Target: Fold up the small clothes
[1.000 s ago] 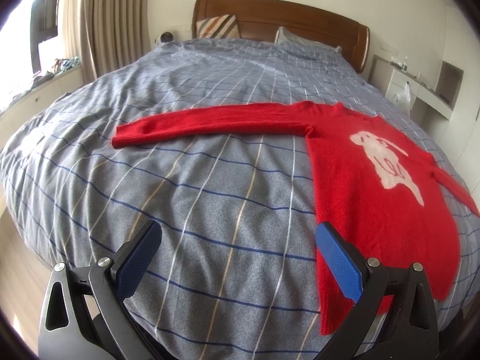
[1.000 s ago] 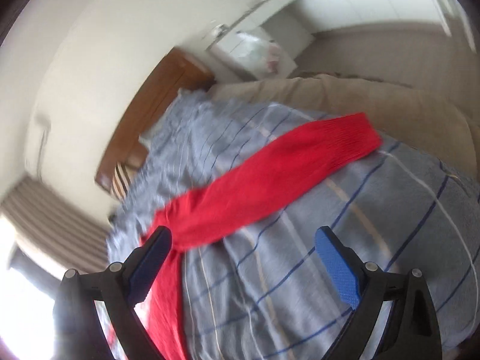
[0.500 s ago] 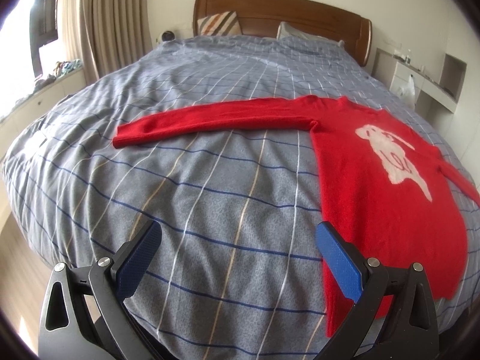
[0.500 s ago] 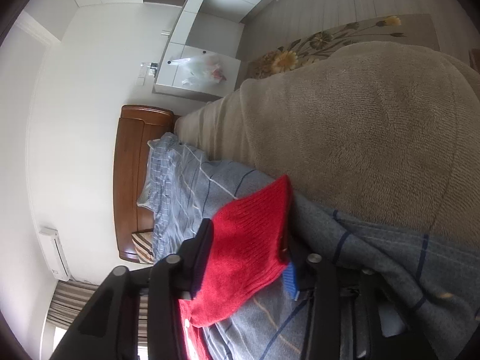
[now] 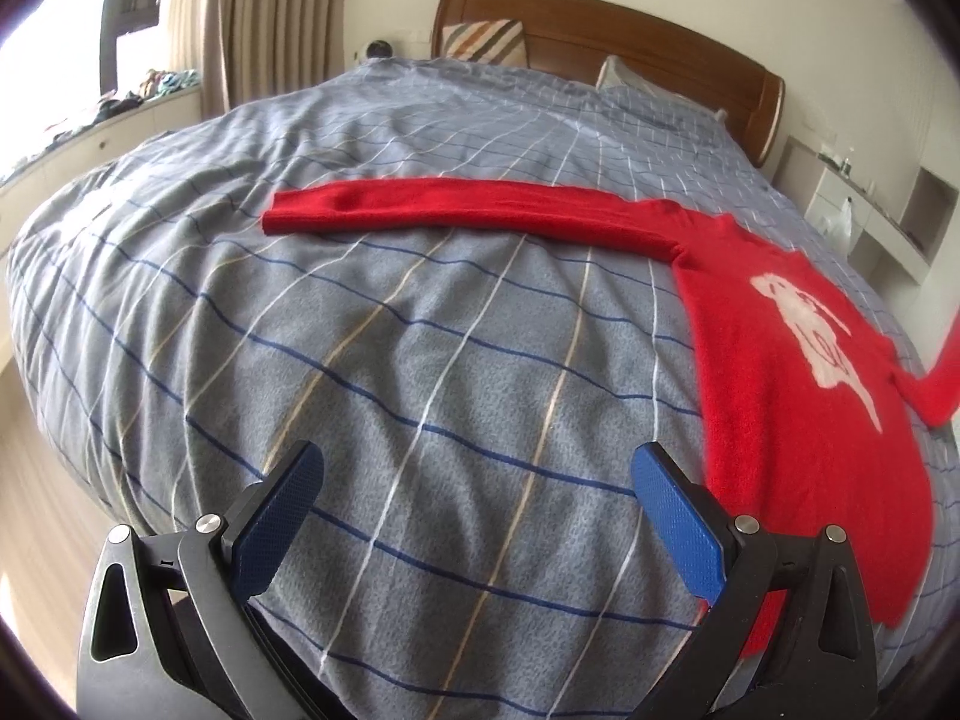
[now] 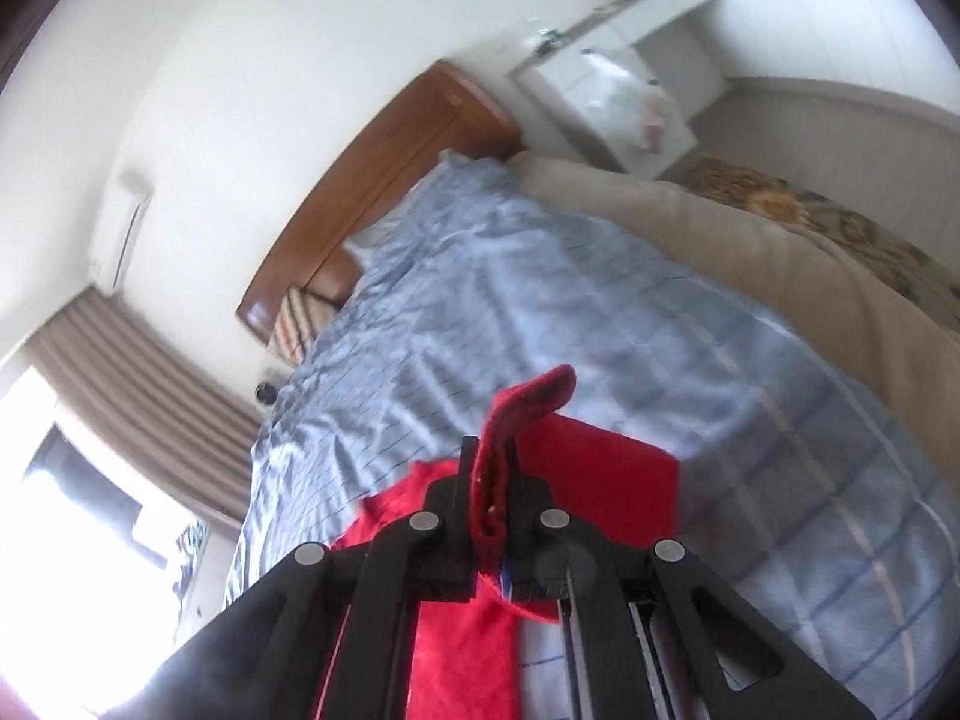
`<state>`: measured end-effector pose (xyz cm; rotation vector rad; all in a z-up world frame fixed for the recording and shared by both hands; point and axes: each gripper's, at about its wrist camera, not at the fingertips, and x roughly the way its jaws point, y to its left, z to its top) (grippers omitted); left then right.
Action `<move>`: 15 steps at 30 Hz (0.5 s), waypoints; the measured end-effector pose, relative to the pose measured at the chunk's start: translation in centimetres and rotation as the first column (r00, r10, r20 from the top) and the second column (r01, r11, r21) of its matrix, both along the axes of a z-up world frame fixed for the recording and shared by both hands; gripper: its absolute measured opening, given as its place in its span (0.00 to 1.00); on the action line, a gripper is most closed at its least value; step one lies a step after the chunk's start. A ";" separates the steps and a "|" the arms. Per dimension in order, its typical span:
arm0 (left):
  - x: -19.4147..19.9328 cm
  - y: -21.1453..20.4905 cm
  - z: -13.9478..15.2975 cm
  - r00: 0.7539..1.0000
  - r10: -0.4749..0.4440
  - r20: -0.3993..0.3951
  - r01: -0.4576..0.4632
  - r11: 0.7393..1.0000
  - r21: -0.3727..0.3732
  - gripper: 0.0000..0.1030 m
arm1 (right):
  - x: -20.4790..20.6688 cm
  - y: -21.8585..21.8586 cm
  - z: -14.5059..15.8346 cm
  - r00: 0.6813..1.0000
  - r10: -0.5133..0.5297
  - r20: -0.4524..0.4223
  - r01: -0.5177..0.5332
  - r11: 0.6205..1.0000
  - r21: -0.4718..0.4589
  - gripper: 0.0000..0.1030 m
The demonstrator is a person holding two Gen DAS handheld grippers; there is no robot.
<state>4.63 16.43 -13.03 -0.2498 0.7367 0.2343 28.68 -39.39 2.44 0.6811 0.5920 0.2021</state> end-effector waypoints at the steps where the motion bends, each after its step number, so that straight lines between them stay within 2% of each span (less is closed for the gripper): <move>1: -0.1 0.1 -0.2 1.000 0.004 -0.001 -0.004 1.000 -0.008 1.00 | 1.3 3.7 0.9 0.998 0.064 0.008 -0.063 0.997 -0.036 0.05; 3: -0.4 0.4 -0.6 1.000 0.014 -0.004 -0.014 1.000 -0.014 1.00 | 3.2 10.1 1.7 0.986 0.167 0.009 -0.165 0.980 -0.114 0.05; 5: -0.6 0.6 -0.8 1.000 0.025 -0.001 -0.025 1.000 -0.018 1.00 | 4.4 16.7 1.2 0.968 0.252 -0.007 -0.248 0.947 -0.202 0.05; 6: -0.7 0.8 -0.9 0.999 0.032 -0.002 -0.032 0.999 -0.022 1.00 | 5.1 19.9 0.3 0.955 0.296 -0.021 -0.293 0.929 -0.226 0.09; 7: -0.8 1.0 -1.0 0.999 0.039 -0.005 -0.039 0.999 -0.027 0.99 | 5.3 22.2 -0.9 0.937 0.345 -0.046 -0.347 0.915 -0.207 0.18; 8: -0.9 1.1 -1.1 0.999 0.044 -0.008 -0.044 0.999 -0.031 0.99 | 5.3 23.9 -2.4 0.918 0.390 -0.070 -0.396 0.903 -0.166 0.56; 9: -1.0 1.3 -1.2 0.999 0.048 -0.011 -0.048 0.998 -0.033 0.99 | 5.2 25.6 -3.9 0.902 0.426 -0.073 -0.432 0.895 -0.110 0.81; 12: -1.5 1.5 -1.2 0.999 0.052 -0.014 -0.052 0.998 -0.020 1.00 | 3.3 27.5 -7.7 0.872 0.484 -0.071 -0.487 0.873 -0.036 0.80; 15: -1.7 1.6 -1.3 0.999 0.045 -0.019 -0.045 0.999 -0.006 1.00 | 1.0 26.4 -10.4 0.861 0.501 -0.091 -0.506 0.861 -0.050 0.80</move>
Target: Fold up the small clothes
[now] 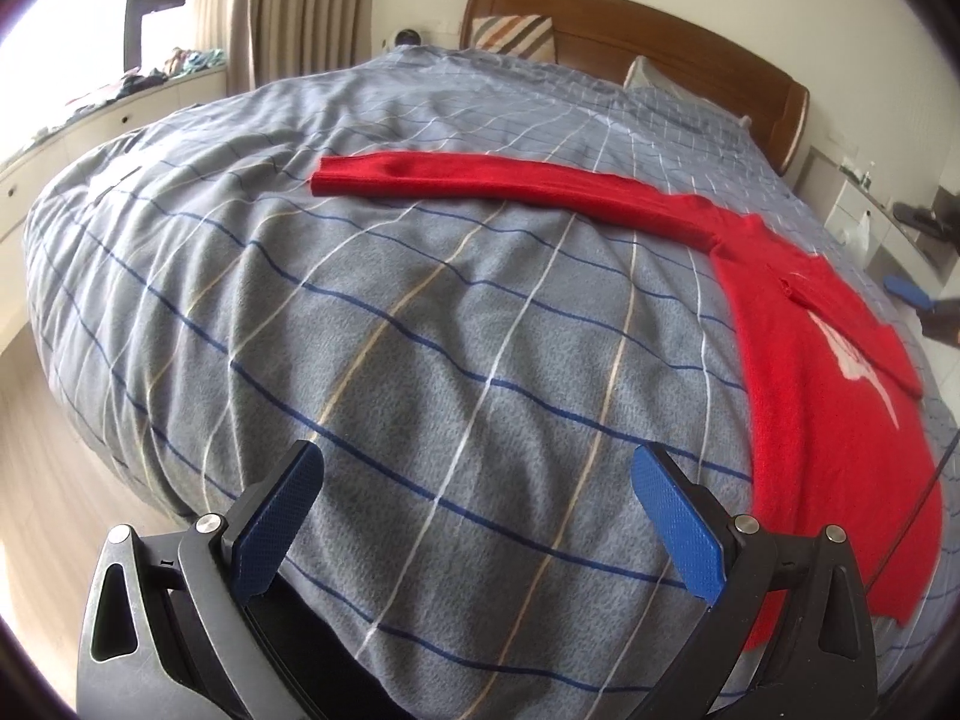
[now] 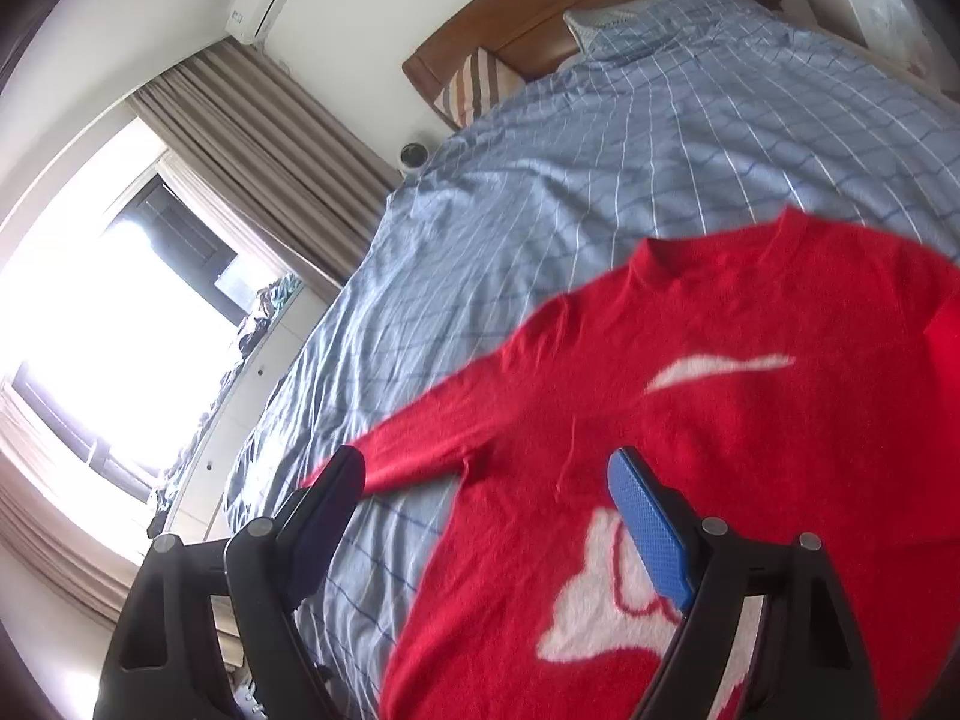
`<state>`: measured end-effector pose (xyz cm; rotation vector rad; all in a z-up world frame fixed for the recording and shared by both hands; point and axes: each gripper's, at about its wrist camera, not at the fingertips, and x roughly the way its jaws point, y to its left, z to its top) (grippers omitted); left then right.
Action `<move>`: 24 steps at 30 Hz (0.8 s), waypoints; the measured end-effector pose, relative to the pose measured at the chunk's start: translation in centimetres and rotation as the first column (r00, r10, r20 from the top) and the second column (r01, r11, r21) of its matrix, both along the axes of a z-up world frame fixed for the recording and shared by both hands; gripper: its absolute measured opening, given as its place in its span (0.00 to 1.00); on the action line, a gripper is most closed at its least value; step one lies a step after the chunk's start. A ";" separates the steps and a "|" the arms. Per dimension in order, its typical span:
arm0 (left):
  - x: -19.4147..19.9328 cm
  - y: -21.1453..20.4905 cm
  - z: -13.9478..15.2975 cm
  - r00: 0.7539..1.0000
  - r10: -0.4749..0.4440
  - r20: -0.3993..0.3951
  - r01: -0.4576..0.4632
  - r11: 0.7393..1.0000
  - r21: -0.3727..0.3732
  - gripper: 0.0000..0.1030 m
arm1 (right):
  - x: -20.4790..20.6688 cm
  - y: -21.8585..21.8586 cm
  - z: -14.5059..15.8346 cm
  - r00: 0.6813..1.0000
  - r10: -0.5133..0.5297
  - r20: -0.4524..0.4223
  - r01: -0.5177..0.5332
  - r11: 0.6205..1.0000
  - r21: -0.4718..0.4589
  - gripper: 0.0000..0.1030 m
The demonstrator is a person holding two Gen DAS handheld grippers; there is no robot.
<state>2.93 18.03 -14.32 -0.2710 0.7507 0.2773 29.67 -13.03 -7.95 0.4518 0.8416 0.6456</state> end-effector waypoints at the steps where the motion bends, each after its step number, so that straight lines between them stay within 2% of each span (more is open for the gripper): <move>1: 0.0 0.0 0.0 1.000 -0.005 -0.001 0.005 1.000 0.002 1.00 | -1.1 -1.3 -0.5 1.000 -0.011 0.019 0.012 1.000 -0.025 0.80; 5: 0.2 -0.7 0.3 0.999 -0.033 0.004 0.033 0.999 0.019 1.00 | -5.1 -9.8 -0.5 0.984 -0.115 0.132 0.138 0.974 -0.180 0.81; 8: 0.9 -1.6 0.6 0.998 -0.060 0.008 0.060 0.998 0.024 1.00 | -6.6 -16.7 -1.3 0.953 -0.234 0.195 0.286 0.907 -0.308 0.81; 11: 2.2 -2.7 1.0 0.996 -0.085 0.006 0.085 0.996 0.036 1.00 | -7.0 -23.2 -2.8 0.906 -0.375 0.197 0.422 0.834 -0.356 0.81; 14: 3.3 -3.7 1.7 0.995 -0.103 0.009 0.102 0.993 0.056 1.00 | -7.7 -27.7 -4.6 0.860 -0.478 0.178 0.509 0.783 -0.358 0.81; 16: 3.8 -4.4 2.3 0.993 -0.118 0.013 0.116 0.990 0.079 1.00 | -8.1 -29.6 -6.0 0.844 -0.514 0.154 0.533 0.772 -0.346 0.81; 17: 4.0 -4.8 2.5 0.992 -0.126 0.013 0.124 0.988 0.091 1.00 | -8.4 -30.1 -6.6 0.842 -0.517 0.153 0.537 0.780 -0.322 0.81; 19: 4.6 -5.3 2.6 0.990 -0.138 0.001 0.137 0.984 0.110 1.00 | -9.1 -30.2 -7.0 0.838 -0.512 0.189 0.546 0.783 -0.298 0.81; 24: 5.6 -6.0 2.4 0.990 -0.143 -0.016 0.144 0.982 0.122 1.00 | -8.7 -28.9 -7.4 0.837 -0.498 0.224 0.547 0.765 -0.341 0.86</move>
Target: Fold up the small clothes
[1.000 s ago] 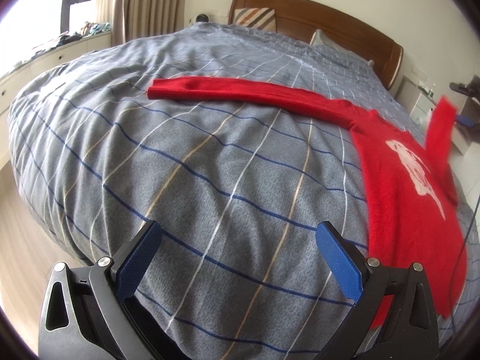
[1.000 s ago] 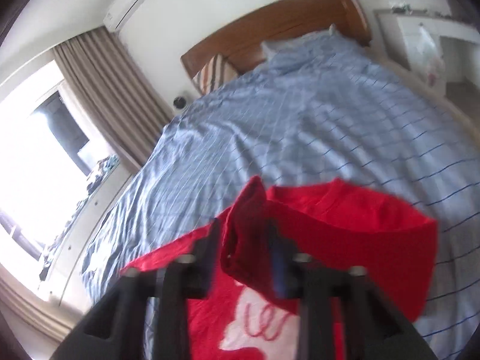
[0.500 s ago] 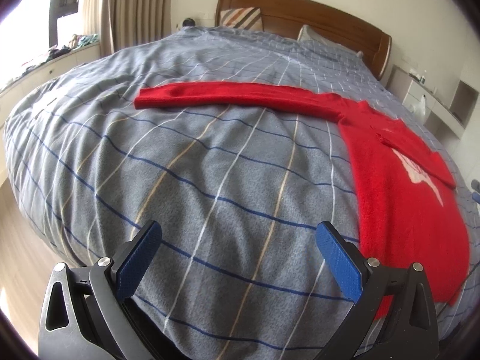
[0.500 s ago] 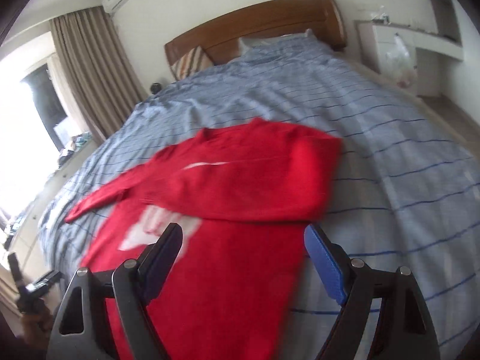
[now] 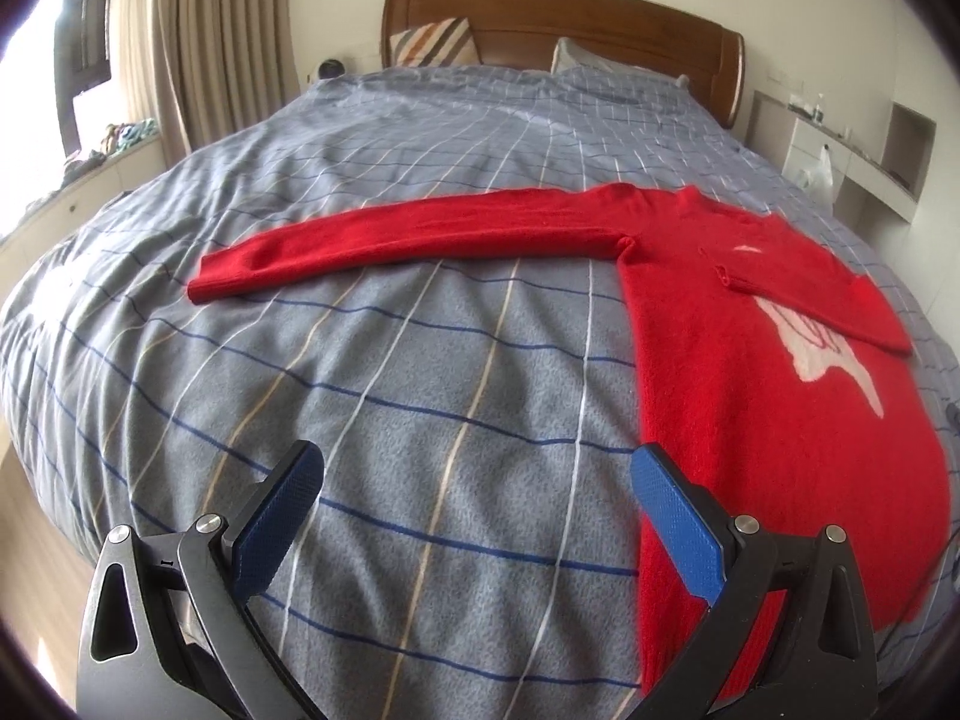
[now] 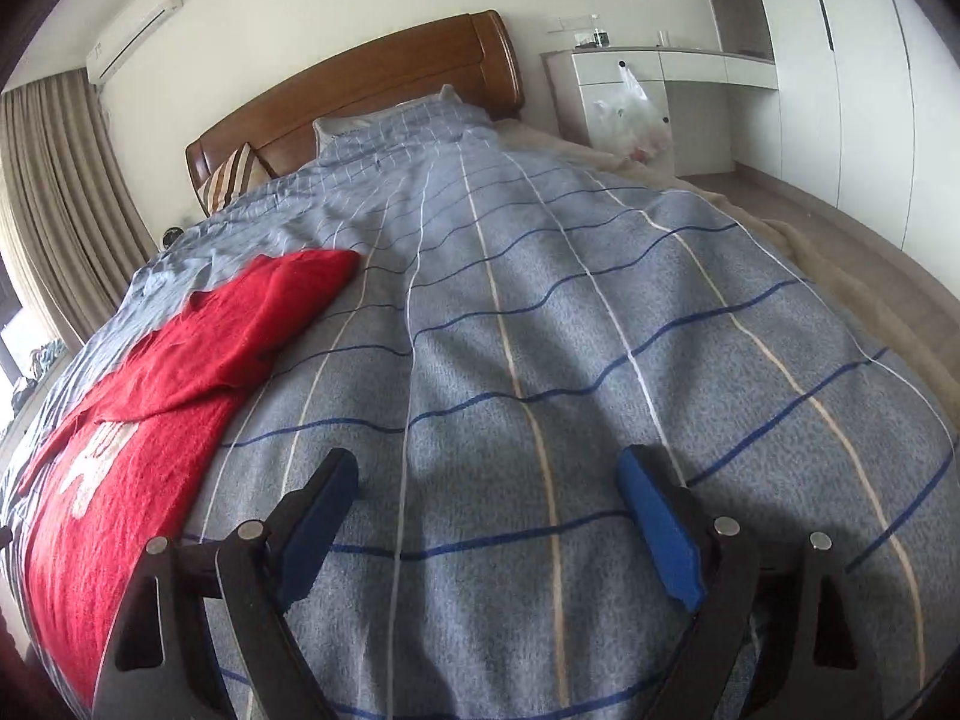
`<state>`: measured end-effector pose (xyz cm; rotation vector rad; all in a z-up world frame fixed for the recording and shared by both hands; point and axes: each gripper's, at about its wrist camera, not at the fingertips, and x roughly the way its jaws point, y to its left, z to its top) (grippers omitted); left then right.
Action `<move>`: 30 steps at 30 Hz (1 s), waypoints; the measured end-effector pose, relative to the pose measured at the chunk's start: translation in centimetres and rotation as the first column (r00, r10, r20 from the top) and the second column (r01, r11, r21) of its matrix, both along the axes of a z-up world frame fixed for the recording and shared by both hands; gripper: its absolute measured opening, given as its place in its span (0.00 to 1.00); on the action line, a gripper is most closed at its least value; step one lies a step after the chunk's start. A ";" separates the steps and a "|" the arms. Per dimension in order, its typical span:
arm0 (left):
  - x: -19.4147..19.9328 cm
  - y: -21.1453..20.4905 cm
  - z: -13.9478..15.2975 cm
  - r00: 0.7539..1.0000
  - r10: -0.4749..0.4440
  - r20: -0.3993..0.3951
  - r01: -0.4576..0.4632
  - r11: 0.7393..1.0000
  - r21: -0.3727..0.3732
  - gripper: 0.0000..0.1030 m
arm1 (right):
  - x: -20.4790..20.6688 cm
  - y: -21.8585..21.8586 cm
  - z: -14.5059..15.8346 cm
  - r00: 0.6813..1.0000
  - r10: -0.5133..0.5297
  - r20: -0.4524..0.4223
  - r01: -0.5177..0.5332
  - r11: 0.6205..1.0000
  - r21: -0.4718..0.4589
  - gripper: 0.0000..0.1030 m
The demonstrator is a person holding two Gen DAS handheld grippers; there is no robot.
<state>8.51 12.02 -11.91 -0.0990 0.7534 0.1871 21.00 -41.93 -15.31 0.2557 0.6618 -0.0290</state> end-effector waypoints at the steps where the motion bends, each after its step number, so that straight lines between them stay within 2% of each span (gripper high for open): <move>1: 0.2 -0.1 -0.1 1.000 0.001 -0.002 -0.001 1.000 -0.003 1.00 | -0.1 0.1 0.0 1.000 0.000 0.003 0.000 1.000 -0.002 0.86; 15: 0.9 1.9 -0.4 0.999 0.053 -0.013 -0.053 0.998 -0.041 1.00 | -0.3 0.0 -0.4 1.000 0.006 0.001 -0.006 1.000 0.000 0.87; 19: 0.9 1.5 0.1 0.999 0.029 -0.020 -0.031 0.998 -0.055 0.99 | -0.2 0.3 -0.5 1.000 0.005 -0.001 -0.005 1.000 -0.008 0.87; 22: 2.2 0.1 2.2 1.000 -0.027 0.012 0.029 0.994 -0.106 0.99 | -0.1 0.5 -0.6 1.000 0.007 -0.004 -0.007 1.000 -0.017 0.88; 25: 5.3 -2.3 4.8 0.990 -0.132 0.049 0.139 0.968 -0.210 0.99 | 0.0 0.7 -0.7 1.000 0.005 -0.007 -0.006 0.999 -0.033 0.89; 27: 8.3 -4.1 6.1 0.972 -0.231 0.044 0.233 0.927 -0.295 0.99 | 0.0 0.8 -0.7 1.000 0.005 -0.007 -0.006 0.999 -0.038 0.89; 29: 11.6 -6.0 6.7 0.946 -0.322 0.028 0.309 0.874 -0.376 0.99 | 0.0 0.9 -0.8 1.000 0.007 -0.004 -0.007 0.999 -0.040 0.89; 30: 13.2 -6.9 6.6 0.936 -0.353 0.007 0.327 0.859 -0.394 0.99 | 0.1 0.9 -0.8 1.000 0.008 -0.005 -0.008 0.999 -0.041 0.89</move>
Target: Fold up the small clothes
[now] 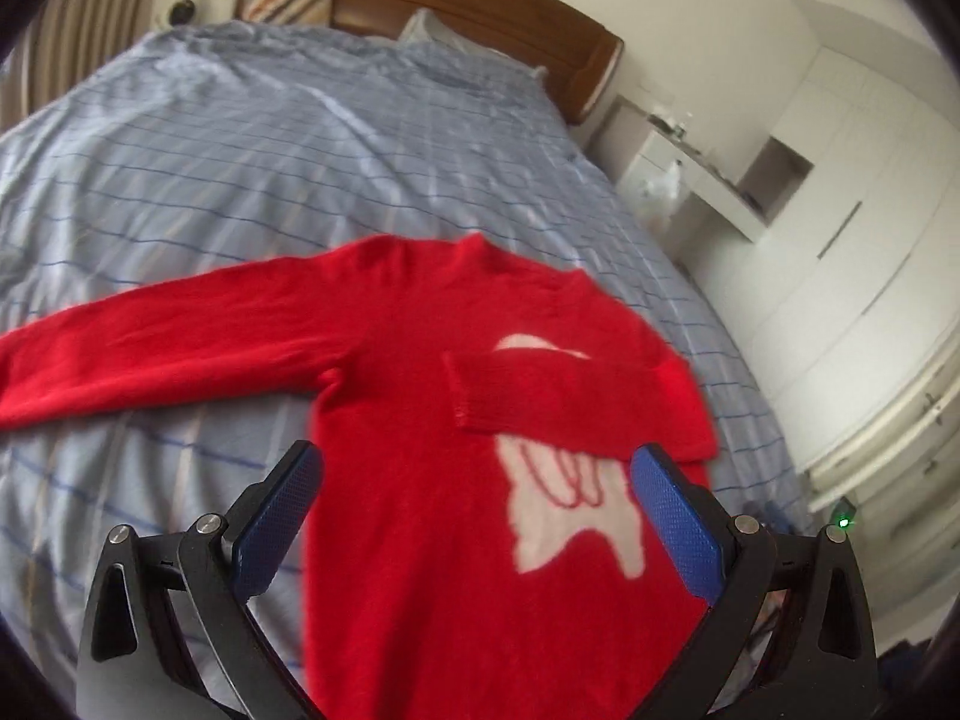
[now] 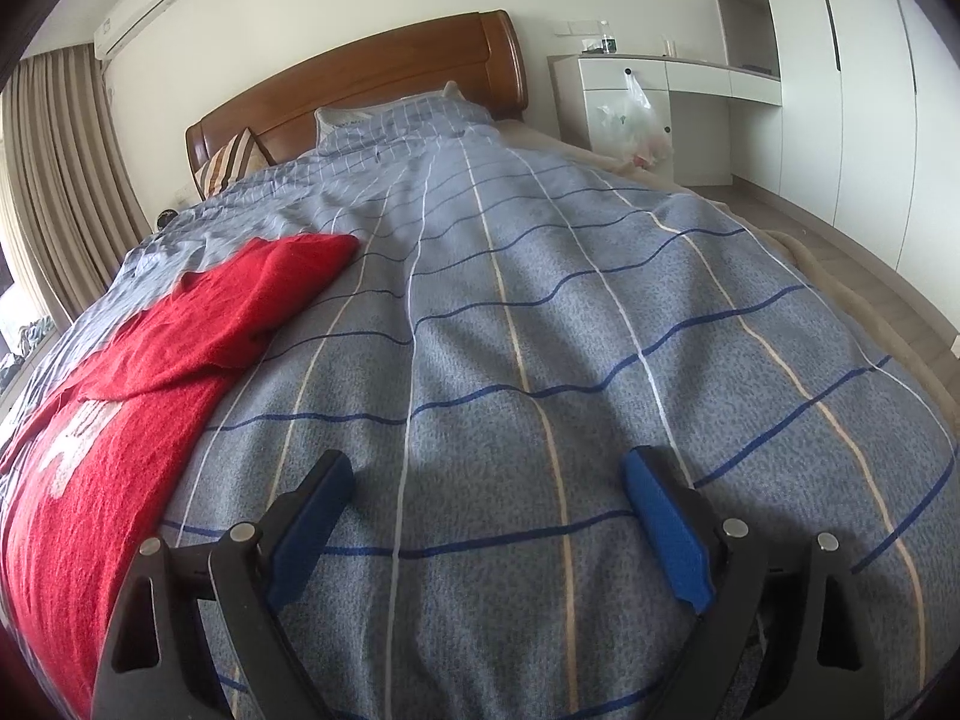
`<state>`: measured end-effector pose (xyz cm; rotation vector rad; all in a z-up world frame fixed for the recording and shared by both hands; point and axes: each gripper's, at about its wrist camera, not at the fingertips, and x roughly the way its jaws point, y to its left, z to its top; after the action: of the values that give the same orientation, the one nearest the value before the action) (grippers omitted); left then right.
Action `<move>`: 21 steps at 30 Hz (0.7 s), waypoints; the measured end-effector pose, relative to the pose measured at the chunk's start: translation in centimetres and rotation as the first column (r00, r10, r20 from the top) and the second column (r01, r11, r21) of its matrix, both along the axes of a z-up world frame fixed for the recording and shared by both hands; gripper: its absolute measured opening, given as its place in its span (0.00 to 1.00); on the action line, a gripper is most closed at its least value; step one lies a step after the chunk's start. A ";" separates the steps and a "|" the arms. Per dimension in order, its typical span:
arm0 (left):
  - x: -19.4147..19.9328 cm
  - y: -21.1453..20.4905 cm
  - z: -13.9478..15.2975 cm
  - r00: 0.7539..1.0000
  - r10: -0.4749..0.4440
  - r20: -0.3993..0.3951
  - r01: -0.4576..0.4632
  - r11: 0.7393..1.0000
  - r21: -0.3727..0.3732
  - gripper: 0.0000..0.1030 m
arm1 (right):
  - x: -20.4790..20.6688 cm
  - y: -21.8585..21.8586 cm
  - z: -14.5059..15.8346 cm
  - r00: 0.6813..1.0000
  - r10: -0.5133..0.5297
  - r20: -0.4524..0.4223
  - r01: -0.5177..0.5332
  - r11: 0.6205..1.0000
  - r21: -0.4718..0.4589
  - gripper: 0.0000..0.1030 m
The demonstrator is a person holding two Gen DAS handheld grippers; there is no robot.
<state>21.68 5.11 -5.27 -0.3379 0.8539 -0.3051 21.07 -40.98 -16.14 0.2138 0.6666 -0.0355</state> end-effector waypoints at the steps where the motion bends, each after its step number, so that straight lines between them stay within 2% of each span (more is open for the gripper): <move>1: 1.3 -1.0 -0.3 1.000 -0.014 -0.025 0.014 1.000 0.018 0.99 | 0.1 0.0 0.0 1.000 0.000 -0.003 0.000 1.000 -0.002 0.89; 4: 4.7 -4.1 -1.7 0.995 -0.063 -0.080 0.071 0.992 0.108 0.97 | 0.2 0.2 -0.1 1.000 -0.001 -0.009 0.000 1.000 -0.018 0.90; 7: 7.6 -5.5 -3.8 0.990 -0.028 -0.141 0.054 0.980 0.189 0.75 | 0.1 0.3 -0.2 1.000 -0.002 -0.009 0.001 1.000 -0.025 0.90; 10: 9.2 -5.2 -5.6 0.980 0.032 -0.194 0.005 0.982 0.187 0.66 | 0.2 0.4 -0.2 1.000 0.000 -0.013 -0.001 1.000 -0.029 0.91; 12: 9.6 -5.3 -6.3 0.977 0.039 -0.211 -0.001 0.984 0.178 0.59 | 0.3 0.4 -0.3 1.000 0.001 -0.015 -0.002 0.999 -0.034 0.91; 13: 9.7 -5.6 -6.7 0.976 0.034 -0.217 0.004 0.985 0.174 0.46 | 0.3 0.4 -0.3 1.000 0.001 -0.015 -0.002 0.999 -0.035 0.91; 14: 9.7 -5.8 -6.9 0.975 0.023 -0.222 0.015 0.985 0.169 0.26 | 0.2 0.4 -0.3 1.000 0.002 -0.013 -0.002 0.999 -0.034 0.91; 15: 9.6 -6.1 -7.1 0.975 0.013 -0.223 0.026 0.984 0.173 0.13 | 0.2 0.4 -0.3 1.000 0.002 -0.012 -0.002 0.999 -0.033 0.91; 16: 9.4 -6.5 -7.1 0.976 -0.003 -0.216 0.041 0.984 0.175 0.07 | 0.2 0.4 -0.3 1.000 0.002 -0.011 -0.002 0.999 -0.033 0.91; 19: 8.2 -6.4 -5.5 0.994 0.027 -0.106 -0.003 0.975 0.221 0.06 | 0.2 0.4 -0.2 1.000 0.001 -0.011 -0.002 0.999 -0.033 0.91; 21: 8.1 -5.1 -5.0 0.993 0.088 -0.079 -0.068 0.973 0.220 0.06 | 0.2 0.4 -0.2 1.000 0.001 -0.010 -0.001 0.999 -0.034 0.91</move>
<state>29.74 -0.03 -10.23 -0.1813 0.9487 -0.1224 21.25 -40.61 -16.38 0.1804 0.6761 -0.0468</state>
